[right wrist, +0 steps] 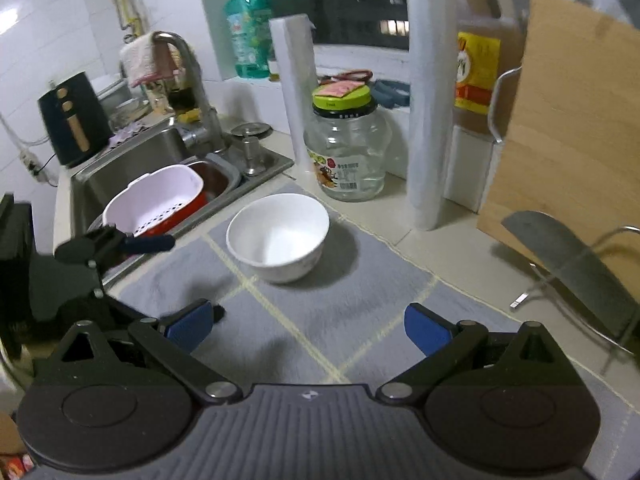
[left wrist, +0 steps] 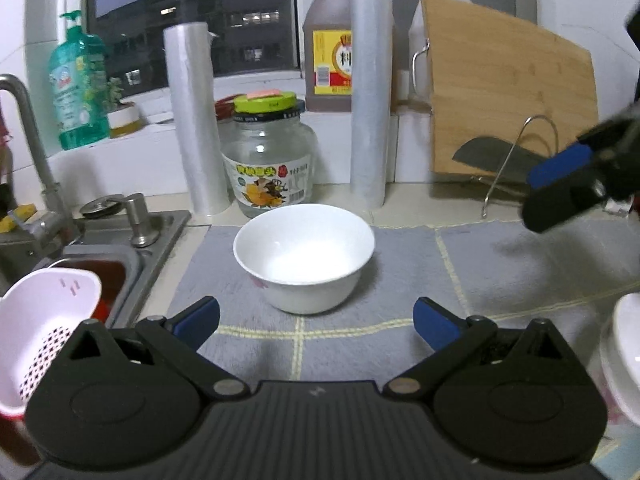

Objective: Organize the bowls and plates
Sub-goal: 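Move the right gripper to the white bowl beside the glass jar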

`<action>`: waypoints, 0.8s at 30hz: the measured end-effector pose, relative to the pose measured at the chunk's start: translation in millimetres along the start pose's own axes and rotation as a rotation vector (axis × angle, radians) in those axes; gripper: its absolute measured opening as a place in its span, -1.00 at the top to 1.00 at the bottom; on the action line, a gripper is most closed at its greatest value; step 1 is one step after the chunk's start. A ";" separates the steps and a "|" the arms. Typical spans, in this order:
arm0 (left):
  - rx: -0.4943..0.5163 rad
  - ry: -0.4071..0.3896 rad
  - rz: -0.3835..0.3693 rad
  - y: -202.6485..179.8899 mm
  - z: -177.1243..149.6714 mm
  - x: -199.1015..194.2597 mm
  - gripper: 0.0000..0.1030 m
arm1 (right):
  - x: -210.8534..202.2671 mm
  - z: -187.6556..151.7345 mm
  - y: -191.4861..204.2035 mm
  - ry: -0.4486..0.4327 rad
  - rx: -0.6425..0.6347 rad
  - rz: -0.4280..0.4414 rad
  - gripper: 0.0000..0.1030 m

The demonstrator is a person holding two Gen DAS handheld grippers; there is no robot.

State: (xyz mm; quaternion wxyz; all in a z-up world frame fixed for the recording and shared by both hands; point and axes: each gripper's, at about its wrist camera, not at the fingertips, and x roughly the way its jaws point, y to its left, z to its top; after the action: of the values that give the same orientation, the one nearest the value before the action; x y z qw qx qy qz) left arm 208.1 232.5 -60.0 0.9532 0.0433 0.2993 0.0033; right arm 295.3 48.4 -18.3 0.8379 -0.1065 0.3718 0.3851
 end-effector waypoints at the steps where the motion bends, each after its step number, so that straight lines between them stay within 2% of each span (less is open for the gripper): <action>1: 0.010 0.003 0.001 1.0 0.1 6.8 -0.99 | 7.2 4.7 0.0 0.007 0.007 0.000 -1.00; 10: 0.020 0.007 -0.012 10.5 0.7 42.2 -0.99 | 60.4 37.6 1.0 0.036 0.019 0.002 -0.95; 24: -0.014 -0.008 -0.077 20.4 4.2 58.2 -0.90 | 136.5 70.4 4.3 0.110 -0.027 0.029 -0.57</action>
State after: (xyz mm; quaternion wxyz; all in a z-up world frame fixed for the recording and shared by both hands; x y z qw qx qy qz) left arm 258.7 254.4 -88.1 0.9541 0.0251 0.2968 -0.0317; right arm 388.6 161.3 -64.8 0.8091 -0.1336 0.4133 0.3958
